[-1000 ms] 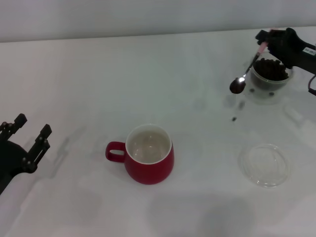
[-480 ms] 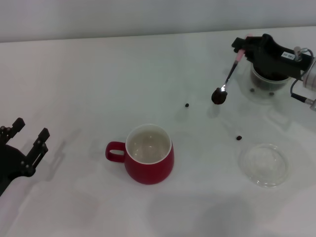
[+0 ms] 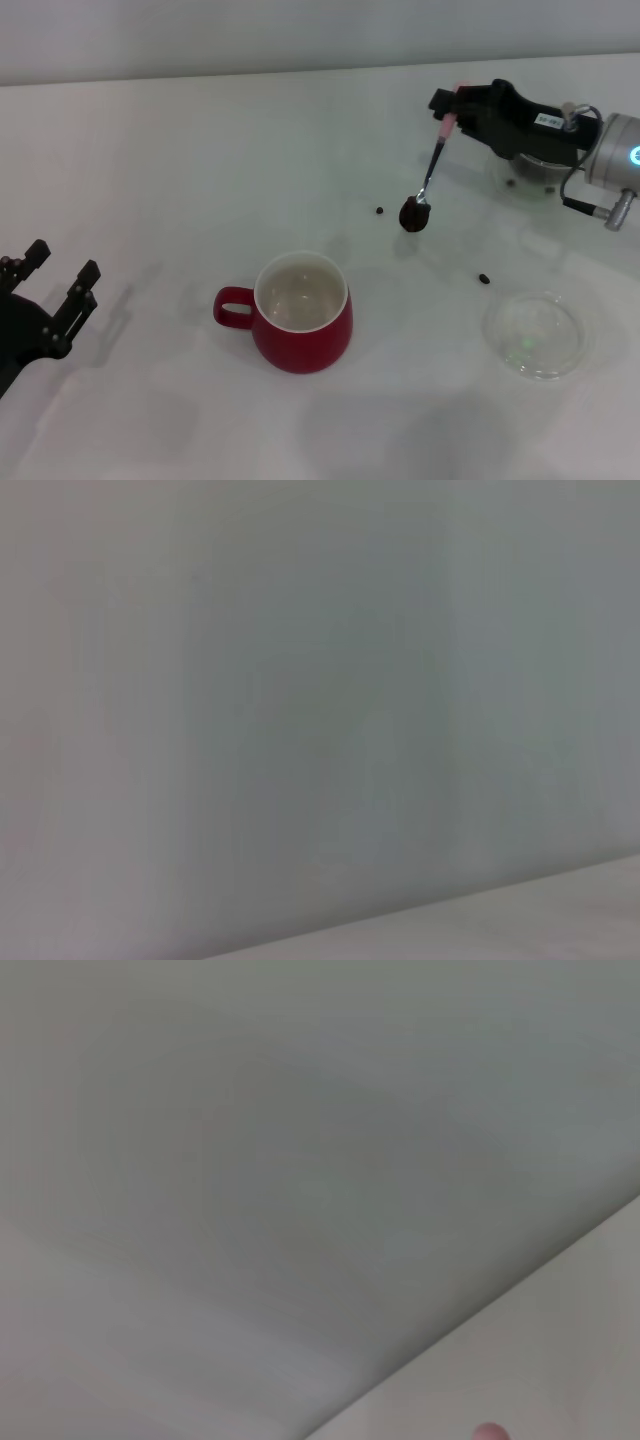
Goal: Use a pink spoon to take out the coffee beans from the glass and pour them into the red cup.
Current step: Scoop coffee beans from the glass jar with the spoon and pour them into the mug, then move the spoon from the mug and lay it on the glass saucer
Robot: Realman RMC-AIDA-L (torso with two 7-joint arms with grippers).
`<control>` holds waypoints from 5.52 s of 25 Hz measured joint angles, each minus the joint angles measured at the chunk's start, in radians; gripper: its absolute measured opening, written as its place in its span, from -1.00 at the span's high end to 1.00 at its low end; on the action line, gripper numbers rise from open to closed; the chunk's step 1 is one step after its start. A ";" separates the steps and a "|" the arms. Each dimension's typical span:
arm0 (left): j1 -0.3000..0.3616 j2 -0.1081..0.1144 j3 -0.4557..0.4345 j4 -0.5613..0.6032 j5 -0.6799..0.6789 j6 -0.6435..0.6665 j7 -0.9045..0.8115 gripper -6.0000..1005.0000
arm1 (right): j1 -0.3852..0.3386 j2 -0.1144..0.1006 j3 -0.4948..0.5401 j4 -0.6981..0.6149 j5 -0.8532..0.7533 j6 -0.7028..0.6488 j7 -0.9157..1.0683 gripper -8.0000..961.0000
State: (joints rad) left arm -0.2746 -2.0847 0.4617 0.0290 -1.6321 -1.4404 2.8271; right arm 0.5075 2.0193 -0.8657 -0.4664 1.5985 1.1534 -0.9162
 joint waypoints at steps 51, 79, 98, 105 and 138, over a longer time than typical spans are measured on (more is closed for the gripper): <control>0.008 -0.003 0.000 -0.006 -0.001 0.024 0.000 -0.19 | 0.104 0.009 -0.534 0.042 0.368 -0.025 -0.317 0.67; -0.012 -0.003 -0.002 -0.018 -0.006 0.038 0.000 -0.19 | 0.083 0.009 -0.641 0.043 0.516 0.037 -0.639 0.67; -0.023 -0.002 -0.006 -0.018 -0.007 0.039 0.000 -0.19 | 0.020 -0.005 -0.620 0.016 0.603 0.122 -0.601 0.67; -0.026 0.000 -0.007 -0.013 -0.008 0.050 0.000 -0.19 | -0.032 -0.019 -0.552 0.010 0.600 0.146 -0.586 0.67; -0.071 0.002 -0.007 -0.008 -0.023 0.098 0.000 -0.19 | -0.361 -0.101 -0.265 0.117 0.548 0.240 -0.699 0.66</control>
State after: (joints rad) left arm -0.3457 -2.0831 0.4547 0.0215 -1.6551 -1.3421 2.8271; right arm 0.1463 1.9181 -1.1307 -0.3491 2.1470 1.3933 -1.6154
